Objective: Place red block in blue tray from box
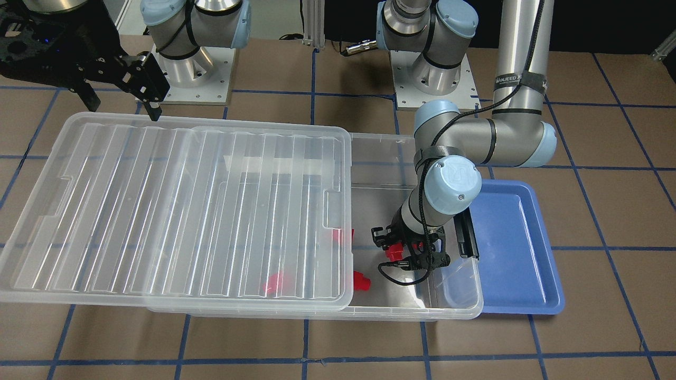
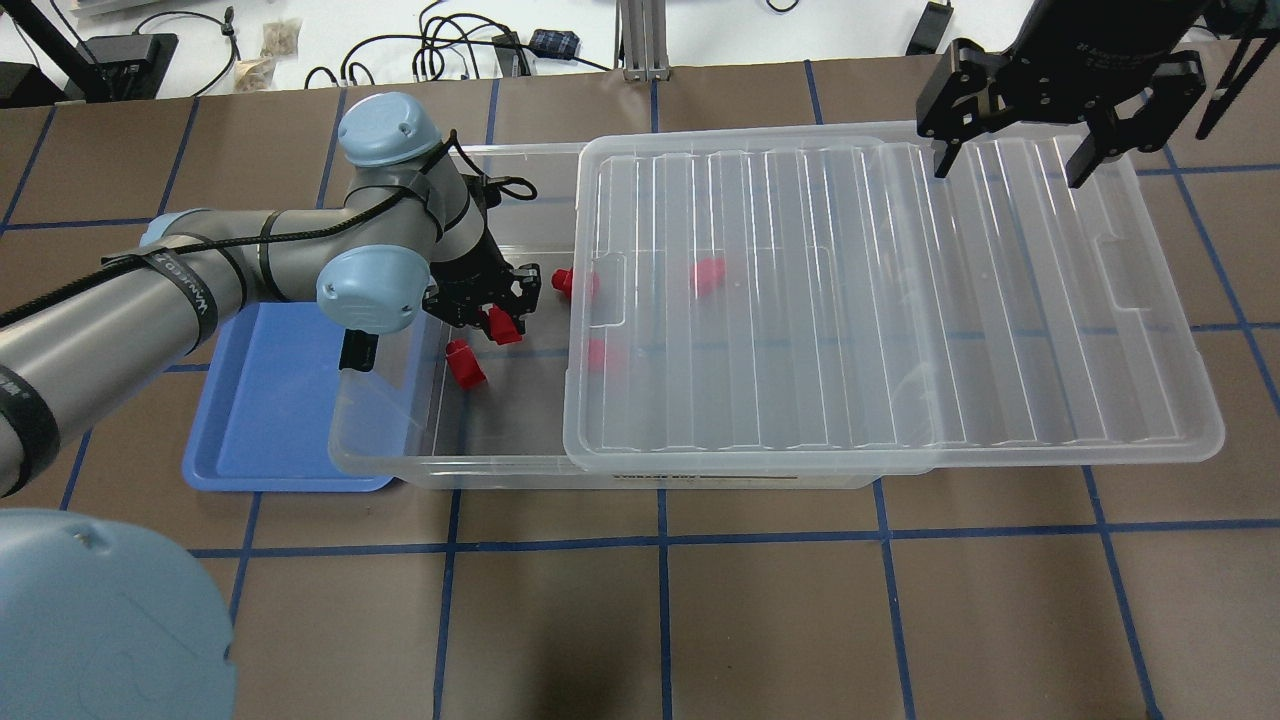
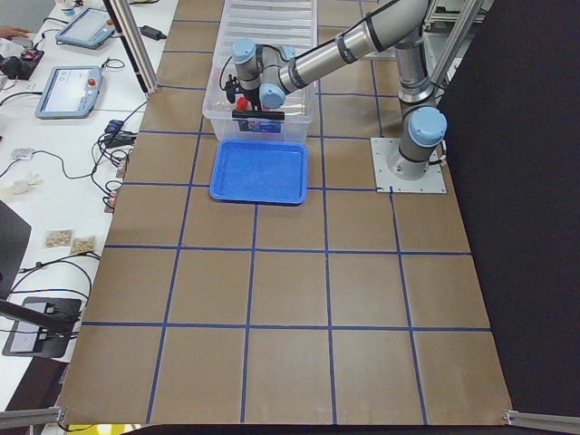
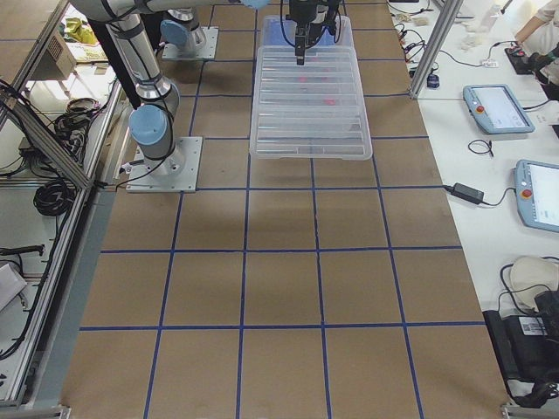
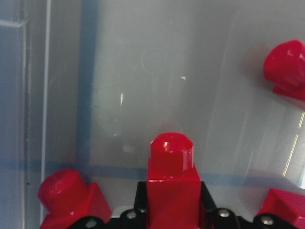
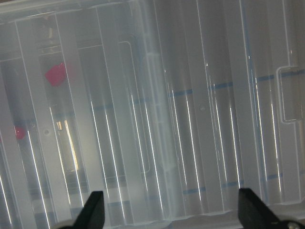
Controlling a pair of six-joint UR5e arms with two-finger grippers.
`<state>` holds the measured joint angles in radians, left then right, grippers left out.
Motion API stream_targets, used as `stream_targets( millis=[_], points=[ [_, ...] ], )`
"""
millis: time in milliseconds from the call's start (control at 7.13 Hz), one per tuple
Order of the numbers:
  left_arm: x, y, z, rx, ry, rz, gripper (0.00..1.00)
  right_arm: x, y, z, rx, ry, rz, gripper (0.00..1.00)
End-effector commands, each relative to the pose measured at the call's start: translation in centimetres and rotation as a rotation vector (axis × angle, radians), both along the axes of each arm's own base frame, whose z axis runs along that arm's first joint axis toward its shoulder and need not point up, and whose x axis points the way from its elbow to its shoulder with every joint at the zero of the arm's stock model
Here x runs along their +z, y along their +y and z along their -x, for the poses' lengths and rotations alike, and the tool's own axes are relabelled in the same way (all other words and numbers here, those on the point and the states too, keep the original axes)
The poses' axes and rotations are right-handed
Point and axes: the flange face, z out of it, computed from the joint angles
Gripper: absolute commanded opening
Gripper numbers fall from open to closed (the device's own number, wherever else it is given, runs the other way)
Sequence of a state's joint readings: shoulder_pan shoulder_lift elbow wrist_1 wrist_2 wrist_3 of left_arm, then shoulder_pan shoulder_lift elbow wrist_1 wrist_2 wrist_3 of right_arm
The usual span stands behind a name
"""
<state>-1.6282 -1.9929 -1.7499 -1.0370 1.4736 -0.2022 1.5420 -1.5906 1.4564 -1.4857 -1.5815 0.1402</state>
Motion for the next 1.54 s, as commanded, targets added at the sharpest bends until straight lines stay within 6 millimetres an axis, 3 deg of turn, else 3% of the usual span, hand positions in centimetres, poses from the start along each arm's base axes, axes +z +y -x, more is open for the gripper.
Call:
stream_targets(
  millis=[0,421,561,701,841,982,1122,1262,1402],
  points=[
    [5.7,-0.4,0.0,0.016,-0.005,0.000,0.00,-0.1,-0.1,-0.3,-0.007,-0.001,-0.001,1.00],
    [16.2,-0.2,-0.5,0.023,-0.012,0.003,0.00,-0.1,-0.1,-0.2,-0.008,0.007,-0.002,1.00],
    [18.7,-0.4,-2.9,0.046,-0.039,0.030,0.00,-0.1,0.0,-0.3,-0.006,0.002,-0.001,1.00],
    [20.3,-0.6,-6.6,0.069,-0.043,0.047,0.00,0.0,0.0,-0.2,-0.008,0.007,0.000,1.00],
    [20.8,-0.8,-11.6,0.065,-0.042,0.047,0.00,0.0,0.0,-0.2,-0.005,0.010,0.000,1.00],
    [20.3,-0.7,-17.8,0.039,-0.055,0.029,0.00,0.3,0.2,-0.1,-0.002,0.014,0.004,1.00],
    [18.6,-0.8,-23.6,-0.009,-0.047,0.007,0.00,0.1,0.1,-0.1,0.009,0.016,0.003,1.00],
    [16.6,-0.8,-26.2,-0.065,-0.030,-0.016,0.00,0.1,0.2,-0.1,0.012,0.016,0.003,1.00],
    [13.1,-0.4,-26.8,-0.103,-0.004,-0.055,0.00,0.1,0.2,-0.1,0.012,0.017,0.002,1.00]
  ],
)
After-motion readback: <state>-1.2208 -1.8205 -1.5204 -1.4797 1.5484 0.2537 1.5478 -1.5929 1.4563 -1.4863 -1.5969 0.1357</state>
